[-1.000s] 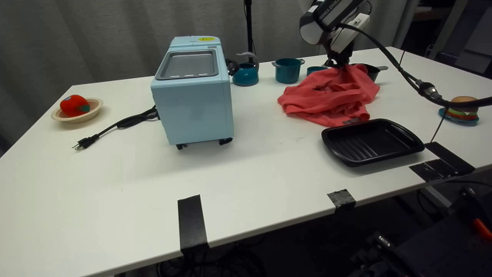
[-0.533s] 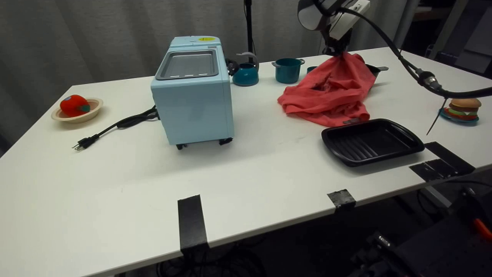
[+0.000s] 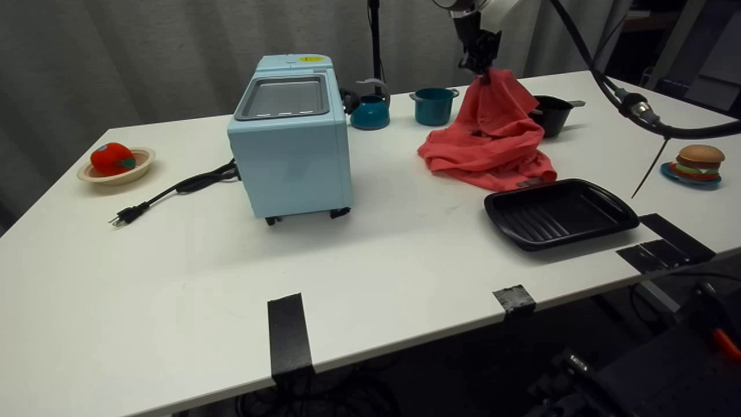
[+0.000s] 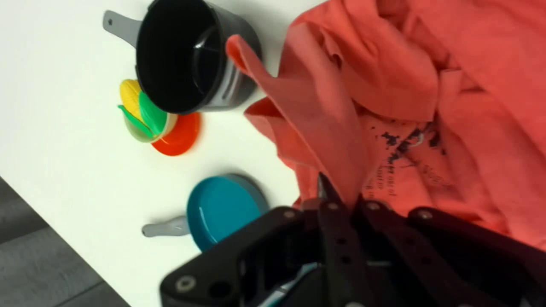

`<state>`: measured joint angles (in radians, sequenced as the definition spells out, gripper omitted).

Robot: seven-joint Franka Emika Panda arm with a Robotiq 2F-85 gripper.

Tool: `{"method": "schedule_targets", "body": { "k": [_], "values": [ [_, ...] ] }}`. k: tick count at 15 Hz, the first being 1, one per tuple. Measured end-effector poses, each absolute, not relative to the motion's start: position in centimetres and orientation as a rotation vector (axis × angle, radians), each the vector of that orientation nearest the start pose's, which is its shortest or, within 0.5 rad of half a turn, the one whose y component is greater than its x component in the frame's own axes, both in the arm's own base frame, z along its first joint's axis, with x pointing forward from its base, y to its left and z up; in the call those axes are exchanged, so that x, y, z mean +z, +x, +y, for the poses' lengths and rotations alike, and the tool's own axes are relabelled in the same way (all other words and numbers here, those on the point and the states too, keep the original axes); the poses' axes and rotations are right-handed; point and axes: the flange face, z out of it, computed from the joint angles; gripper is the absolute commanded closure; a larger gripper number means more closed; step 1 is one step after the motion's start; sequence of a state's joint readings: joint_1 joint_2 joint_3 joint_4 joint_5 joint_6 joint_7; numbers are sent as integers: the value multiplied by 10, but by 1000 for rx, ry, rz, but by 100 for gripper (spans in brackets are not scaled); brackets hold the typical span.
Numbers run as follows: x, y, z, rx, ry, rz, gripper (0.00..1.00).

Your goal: Completely fold the red cloth

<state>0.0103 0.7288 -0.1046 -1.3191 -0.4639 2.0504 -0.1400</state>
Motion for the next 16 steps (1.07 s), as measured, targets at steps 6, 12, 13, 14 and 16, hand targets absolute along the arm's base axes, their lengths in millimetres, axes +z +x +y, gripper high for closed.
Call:
{"method": "schedule_targets", "body": {
  "k": [6, 12, 13, 14, 16],
  "values": [
    [313, 692, -6, 321, -3350, -914, 99],
    [288, 639, 12, 674, -3177, -992, 99],
    [283, 633, 16, 681, -3152, -974, 99],
    [279, 629, 20, 679, -3131, -948, 99],
    [271, 624, 24, 667, -3102, -889, 99]
  ]
}}
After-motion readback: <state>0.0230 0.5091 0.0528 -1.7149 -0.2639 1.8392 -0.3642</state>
